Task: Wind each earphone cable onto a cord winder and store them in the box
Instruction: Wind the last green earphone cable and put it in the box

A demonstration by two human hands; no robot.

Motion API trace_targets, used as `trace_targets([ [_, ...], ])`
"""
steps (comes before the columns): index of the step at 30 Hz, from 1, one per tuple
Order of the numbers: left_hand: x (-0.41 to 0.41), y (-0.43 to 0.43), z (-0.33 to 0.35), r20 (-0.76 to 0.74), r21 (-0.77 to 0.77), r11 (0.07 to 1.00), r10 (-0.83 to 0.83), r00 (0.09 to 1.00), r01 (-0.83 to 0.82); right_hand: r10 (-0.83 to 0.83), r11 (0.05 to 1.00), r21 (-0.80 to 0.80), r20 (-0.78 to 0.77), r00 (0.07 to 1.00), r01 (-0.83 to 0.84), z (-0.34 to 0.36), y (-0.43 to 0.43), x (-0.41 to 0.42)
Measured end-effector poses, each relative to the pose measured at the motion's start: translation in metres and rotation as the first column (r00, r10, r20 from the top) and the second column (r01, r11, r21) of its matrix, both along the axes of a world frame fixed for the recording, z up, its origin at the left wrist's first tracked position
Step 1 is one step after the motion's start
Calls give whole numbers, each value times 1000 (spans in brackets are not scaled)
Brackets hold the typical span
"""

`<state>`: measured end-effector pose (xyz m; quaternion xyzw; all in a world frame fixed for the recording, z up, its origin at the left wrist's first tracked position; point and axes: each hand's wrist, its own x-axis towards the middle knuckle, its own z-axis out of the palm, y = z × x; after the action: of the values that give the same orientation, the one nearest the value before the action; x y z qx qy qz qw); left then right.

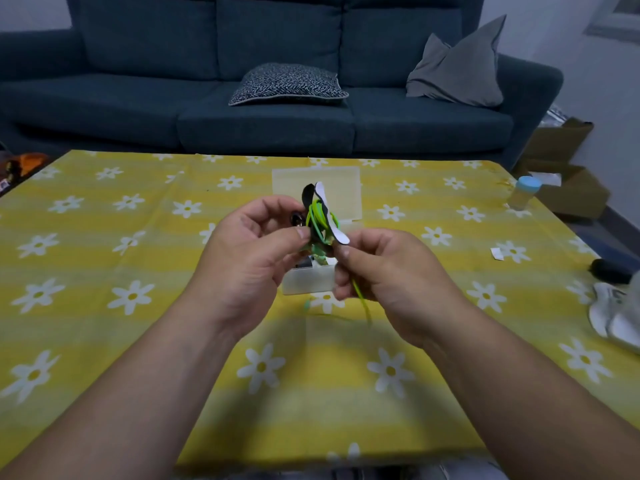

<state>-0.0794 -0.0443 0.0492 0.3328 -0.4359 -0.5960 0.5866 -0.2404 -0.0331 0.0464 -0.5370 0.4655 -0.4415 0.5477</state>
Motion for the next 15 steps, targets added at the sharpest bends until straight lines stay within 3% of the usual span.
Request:
trace_targets([
  [4, 0, 0, -2, 61, 4, 997, 79, 995, -80, 47, 998, -29, -251, 967, -56, 5, 2, 1],
  [8, 1, 0, -4, 167, -30, 990, 142, 976, -139, 54, 997, -37, -378, 924, -74, 9, 2, -5],
  [15, 2, 1, -5, 438, -250, 946, 299, 848, -205, 115, 993, 16, -415, 902, -119, 15, 4, -10],
])
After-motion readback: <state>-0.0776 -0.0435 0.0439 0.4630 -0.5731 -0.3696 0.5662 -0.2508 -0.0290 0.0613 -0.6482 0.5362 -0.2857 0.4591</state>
